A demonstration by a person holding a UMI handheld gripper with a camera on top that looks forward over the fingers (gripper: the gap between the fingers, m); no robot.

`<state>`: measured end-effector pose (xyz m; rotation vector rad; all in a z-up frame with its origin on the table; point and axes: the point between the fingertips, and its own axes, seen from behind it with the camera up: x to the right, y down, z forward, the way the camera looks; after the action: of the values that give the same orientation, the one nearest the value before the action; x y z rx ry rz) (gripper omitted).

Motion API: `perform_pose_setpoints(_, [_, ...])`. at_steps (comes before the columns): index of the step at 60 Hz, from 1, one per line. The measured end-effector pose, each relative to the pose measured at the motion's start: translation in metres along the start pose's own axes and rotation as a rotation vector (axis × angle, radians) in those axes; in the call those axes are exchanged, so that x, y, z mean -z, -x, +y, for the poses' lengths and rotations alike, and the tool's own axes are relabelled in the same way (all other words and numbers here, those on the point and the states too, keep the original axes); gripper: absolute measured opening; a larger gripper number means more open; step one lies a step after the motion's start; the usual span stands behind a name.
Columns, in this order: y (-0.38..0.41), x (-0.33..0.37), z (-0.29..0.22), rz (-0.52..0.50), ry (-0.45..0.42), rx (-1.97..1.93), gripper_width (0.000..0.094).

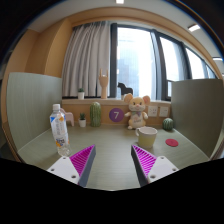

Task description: Pour water

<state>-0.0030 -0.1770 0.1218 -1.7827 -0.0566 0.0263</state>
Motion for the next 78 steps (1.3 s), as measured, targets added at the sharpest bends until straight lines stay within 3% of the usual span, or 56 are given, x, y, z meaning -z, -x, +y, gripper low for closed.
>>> perform_pose_setpoints(30, [0.188,-0.033,0.025,-0.203,-0.010,0.015,0.0727])
perform_pose_setpoints(64, [0.234,-0.143,-0.001,-0.172,-0.029,0.011,0.0725])
perform_pose_setpoints(78, [0.231,-0.155,-0.011,-0.160,-0.080,0.066,0.0412])
